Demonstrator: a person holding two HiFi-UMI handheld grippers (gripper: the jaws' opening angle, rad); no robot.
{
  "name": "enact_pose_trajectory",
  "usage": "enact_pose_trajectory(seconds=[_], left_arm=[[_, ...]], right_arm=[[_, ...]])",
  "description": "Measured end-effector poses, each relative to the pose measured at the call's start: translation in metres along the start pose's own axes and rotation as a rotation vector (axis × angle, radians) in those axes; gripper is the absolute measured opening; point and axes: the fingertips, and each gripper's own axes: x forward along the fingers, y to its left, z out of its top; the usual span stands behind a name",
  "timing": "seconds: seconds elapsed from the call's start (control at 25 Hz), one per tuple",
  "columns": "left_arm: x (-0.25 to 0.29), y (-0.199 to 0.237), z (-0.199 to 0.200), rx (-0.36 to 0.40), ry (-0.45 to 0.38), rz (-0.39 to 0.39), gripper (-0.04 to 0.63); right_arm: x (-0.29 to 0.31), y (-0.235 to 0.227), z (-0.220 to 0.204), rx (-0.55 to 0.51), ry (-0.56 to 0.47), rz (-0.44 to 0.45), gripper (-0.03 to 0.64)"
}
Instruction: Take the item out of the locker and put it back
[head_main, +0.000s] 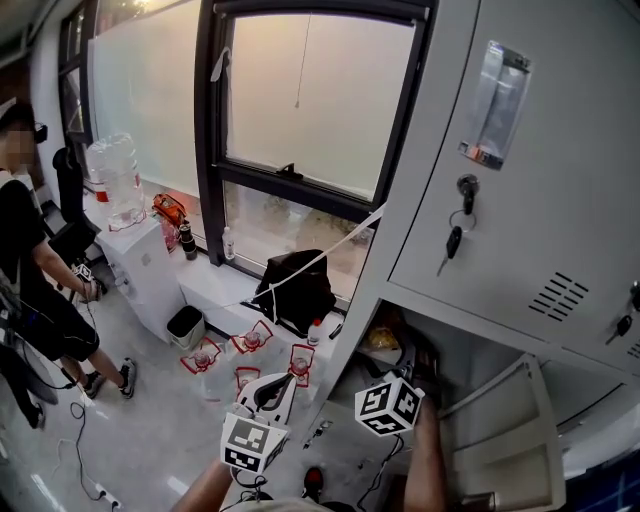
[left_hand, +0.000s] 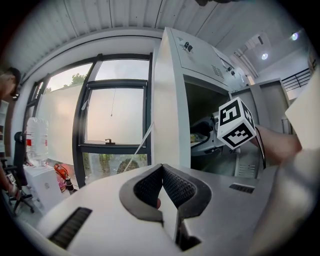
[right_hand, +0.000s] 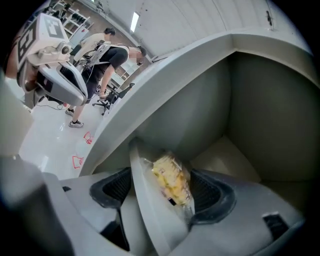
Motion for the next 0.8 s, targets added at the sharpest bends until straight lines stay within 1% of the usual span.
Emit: enact_pose_trajectory(seconds=[0.2,0.36,0.48,0.68,0.8], left_arm=[[0.004,-0.001,0.000,-0.001,0.002,-0.004,0.021],[0.005,-0.005,-0.001,0.002,0.005,-0.012,0.021],[0.005,-0.005,-0.002,0.003,0.006,-0.014,0.021],[0.004,-0.008,-0.001,0.006,0.006,-0.019,0.021],[0.002,-0.007,-0.002,0.008,0.007,-0.019,0.021]], right_arm=[[-0.001,0.006,-0.002,-0.038,0.021,0.038,0.357],[-0.005,0.007,-0.003,-0.045,0.018,0.040,0.351],[-0.009,0.004,-0.002,-0.052,0.016,0.021,0.287],[-0.015,0.005,0.000,-0.076,0.019,0.014,0.253],[-0.021,0.004,0.003,-0.073,0.012,0.010,0.208]])
